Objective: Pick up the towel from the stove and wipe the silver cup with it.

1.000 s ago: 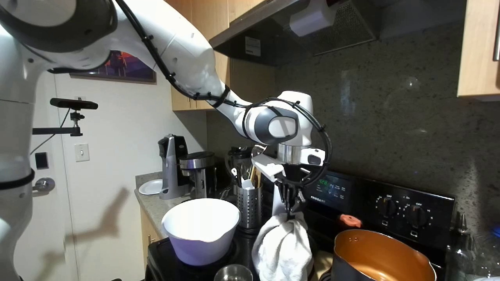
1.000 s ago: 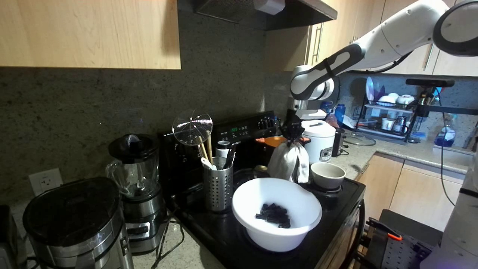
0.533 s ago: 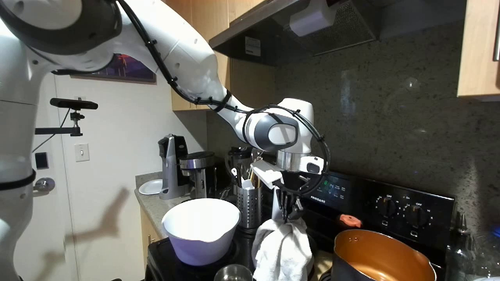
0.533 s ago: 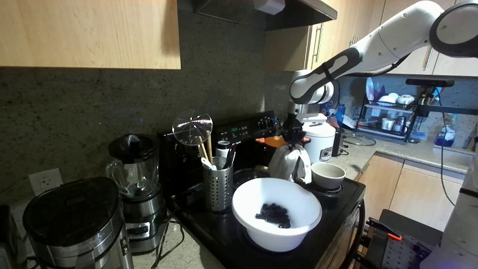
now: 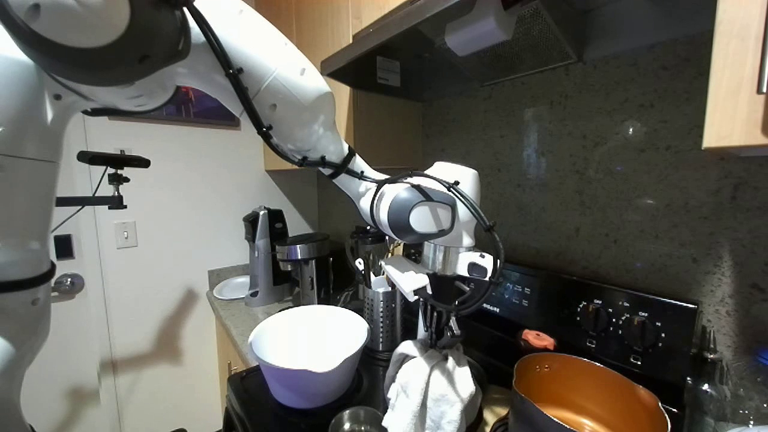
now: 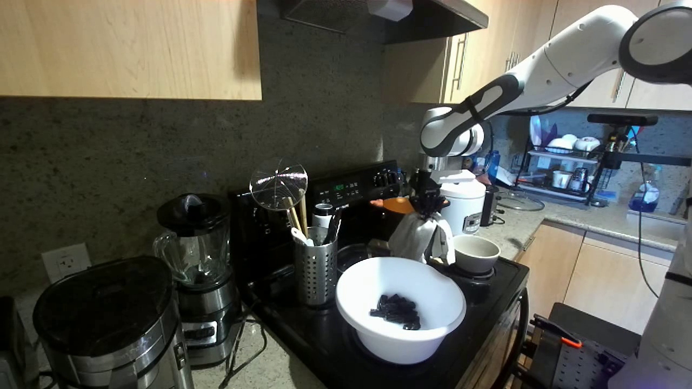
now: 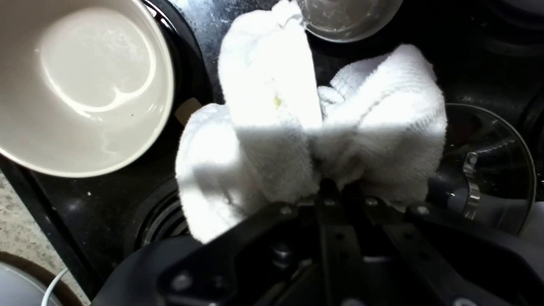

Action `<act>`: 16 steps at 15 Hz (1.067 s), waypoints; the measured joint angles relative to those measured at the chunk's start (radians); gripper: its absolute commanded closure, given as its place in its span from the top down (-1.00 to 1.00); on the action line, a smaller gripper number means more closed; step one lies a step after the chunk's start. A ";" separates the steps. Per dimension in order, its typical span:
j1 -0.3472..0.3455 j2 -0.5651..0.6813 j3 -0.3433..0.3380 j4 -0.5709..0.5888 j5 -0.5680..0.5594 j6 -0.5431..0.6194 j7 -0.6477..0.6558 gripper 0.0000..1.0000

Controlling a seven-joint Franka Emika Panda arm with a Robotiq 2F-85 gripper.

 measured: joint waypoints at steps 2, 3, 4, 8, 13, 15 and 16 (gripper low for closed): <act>-0.001 0.001 0.000 -0.010 0.000 0.011 0.000 -0.97; -0.001 0.002 0.000 -0.015 0.000 0.016 0.000 -0.97; -0.001 0.003 0.000 -0.020 -0.005 0.024 0.000 -0.97; 0.000 0.012 0.000 -0.032 -0.030 0.080 0.017 -0.97; 0.000 0.014 0.004 -0.038 -0.013 0.097 0.019 -0.97; 0.001 0.014 0.005 -0.040 -0.015 0.089 0.019 -0.97; 0.002 0.014 0.005 -0.040 -0.021 0.079 0.019 -0.97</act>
